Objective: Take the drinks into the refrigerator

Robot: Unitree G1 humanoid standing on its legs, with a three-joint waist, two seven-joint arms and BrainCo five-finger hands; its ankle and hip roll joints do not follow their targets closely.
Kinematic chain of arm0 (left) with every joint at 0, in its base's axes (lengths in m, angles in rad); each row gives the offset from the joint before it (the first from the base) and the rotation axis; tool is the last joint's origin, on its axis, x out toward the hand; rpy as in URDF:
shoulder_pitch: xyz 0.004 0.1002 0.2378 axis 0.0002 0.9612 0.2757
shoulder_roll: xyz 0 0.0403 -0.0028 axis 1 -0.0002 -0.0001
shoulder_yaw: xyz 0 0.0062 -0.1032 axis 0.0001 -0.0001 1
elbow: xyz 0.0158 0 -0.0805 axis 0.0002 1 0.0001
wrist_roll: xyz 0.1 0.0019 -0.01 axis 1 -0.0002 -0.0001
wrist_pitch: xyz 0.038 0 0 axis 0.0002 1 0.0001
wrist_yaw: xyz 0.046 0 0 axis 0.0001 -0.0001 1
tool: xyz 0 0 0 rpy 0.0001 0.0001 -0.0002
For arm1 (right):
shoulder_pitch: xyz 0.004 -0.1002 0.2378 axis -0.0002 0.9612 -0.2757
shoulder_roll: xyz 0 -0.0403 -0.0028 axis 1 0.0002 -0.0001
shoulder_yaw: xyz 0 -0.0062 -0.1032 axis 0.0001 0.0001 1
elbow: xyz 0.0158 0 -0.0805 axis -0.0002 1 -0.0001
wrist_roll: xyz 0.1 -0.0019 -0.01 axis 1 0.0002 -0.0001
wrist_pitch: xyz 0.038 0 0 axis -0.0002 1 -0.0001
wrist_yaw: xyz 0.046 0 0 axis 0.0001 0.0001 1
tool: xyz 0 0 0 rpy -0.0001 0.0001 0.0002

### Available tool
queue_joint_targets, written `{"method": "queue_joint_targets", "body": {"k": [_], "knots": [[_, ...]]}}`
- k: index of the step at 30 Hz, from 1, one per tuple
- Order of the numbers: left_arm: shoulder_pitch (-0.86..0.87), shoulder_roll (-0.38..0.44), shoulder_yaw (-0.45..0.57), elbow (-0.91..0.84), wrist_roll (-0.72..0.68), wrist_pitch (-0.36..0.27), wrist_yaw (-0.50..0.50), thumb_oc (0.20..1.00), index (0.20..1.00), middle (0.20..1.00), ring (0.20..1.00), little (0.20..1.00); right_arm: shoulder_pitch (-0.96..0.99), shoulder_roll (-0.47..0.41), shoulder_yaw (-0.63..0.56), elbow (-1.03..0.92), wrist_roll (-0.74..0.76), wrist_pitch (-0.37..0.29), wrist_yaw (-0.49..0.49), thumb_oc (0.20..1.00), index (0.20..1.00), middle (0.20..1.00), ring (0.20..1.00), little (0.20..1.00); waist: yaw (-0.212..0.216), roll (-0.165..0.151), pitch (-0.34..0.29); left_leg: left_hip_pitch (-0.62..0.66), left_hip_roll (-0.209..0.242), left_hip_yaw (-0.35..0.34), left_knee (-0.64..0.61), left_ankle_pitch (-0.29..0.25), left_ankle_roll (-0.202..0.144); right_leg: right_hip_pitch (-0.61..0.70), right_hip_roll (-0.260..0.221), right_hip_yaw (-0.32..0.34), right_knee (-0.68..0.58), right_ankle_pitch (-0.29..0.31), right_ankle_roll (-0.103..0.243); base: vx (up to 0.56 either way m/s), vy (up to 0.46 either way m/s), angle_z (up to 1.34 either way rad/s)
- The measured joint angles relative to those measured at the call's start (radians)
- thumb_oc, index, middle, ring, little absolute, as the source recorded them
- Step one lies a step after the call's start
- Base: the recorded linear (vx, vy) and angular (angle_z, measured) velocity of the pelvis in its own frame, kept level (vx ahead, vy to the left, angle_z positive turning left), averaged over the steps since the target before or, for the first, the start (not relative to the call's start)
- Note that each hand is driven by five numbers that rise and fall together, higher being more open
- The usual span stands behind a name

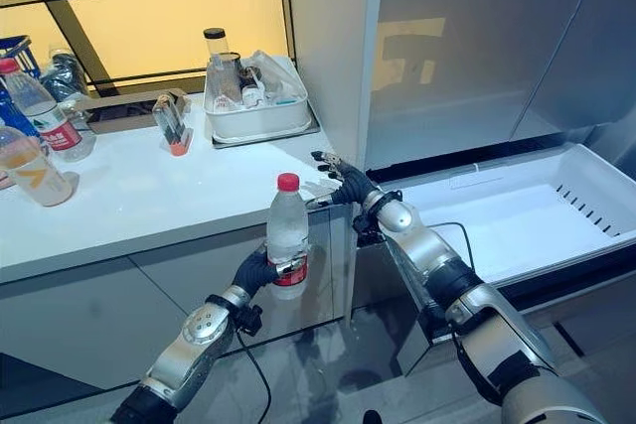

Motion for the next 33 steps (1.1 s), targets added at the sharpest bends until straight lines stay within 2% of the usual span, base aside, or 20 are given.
{"method": "queue_joint_targets", "body": {"k": [8,12,17,20,24,33], "knots": [[-0.021,0.004,0.02,0.001,0.039,0.0,0.054,0.2,0.2,0.2,0.2,0.2,-0.003,-0.001,0.001,-0.031,0.138,0.006,0.013,1.0,1.0,1.0,1.0,1.0,0.013,0.002,0.0,-0.013,-0.001,-0.023,0.0,0.008,-0.004,-0.001,-0.004,-0.024,0.0,-0.001,-0.001,0.01,-0.001,0.08],[-0.087,0.004,0.027,0.032,0.041,-0.001,0.089,0.2,0.2,0.2,0.2,0.2,-0.042,-0.003,0.011,-0.041,0.196,0.01,0.026,1.0,1.0,1.0,1.0,1.0,0.014,0.003,-0.001,-0.014,-0.002,-0.028,0.0,0.011,-0.003,0.001,-0.006,-0.03,0.001,-0.001,-0.001,0.01,-0.003,0.05],[-0.177,-0.006,0.014,0.095,0.078,-0.001,0.111,0.2,0.2,0.2,0.2,0.2,-0.117,0.022,0.074,-0.047,0.198,0.012,0.038,1.0,1.0,1.0,1.0,1.0,0.011,0.003,-0.003,-0.013,-0.004,-0.028,0.0,0.012,-0.003,0.002,-0.007,-0.03,0.003,0.0,-0.001,0.0,0.0,0.0],[-0.244,-0.032,-0.016,0.182,0.085,-0.008,0.119,0.2,0.2,0.2,0.2,0.2,-0.136,0.076,0.08,-0.028,0.194,0.024,0.022,1.0,1.0,1.0,1.0,1.0,0.011,0.005,-0.007,-0.013,-0.006,-0.028,0.0,0.013,-0.004,0.001,-0.007,-0.029,0.005,0.0,-0.001,0.0,0.0,0.0],[-0.254,-0.033,-0.016,0.188,0.117,-0.011,0.146,0.2,0.2,0.2,0.2,0.2,-0.162,0.075,0.079,-0.011,0.136,0.03,0.003,1.0,1.0,1.0,1.0,1.0,0.01,0.003,-0.009,-0.012,-0.007,-0.027,0.0,0.013,-0.004,0.002,-0.007,-0.029,0.005,0.0,-0.001,0.0,0.0,0.0],[-0.297,-0.021,-0.025,0.237,0.195,-0.01,0.21,0.2,0.2,0.2,0.2,0.2,-0.163,0.11,0.077,0.008,0.135,0.05,-0.033,1.0,1.0,1.0,1.0,1.0,0.009,0.001,-0.011,-0.012,-0.007,-0.027,0.0,0.015,-0.007,0.003,-0.006,-0.029,0.005,0.001,-0.002,0.0,0.0,0.0]]}}
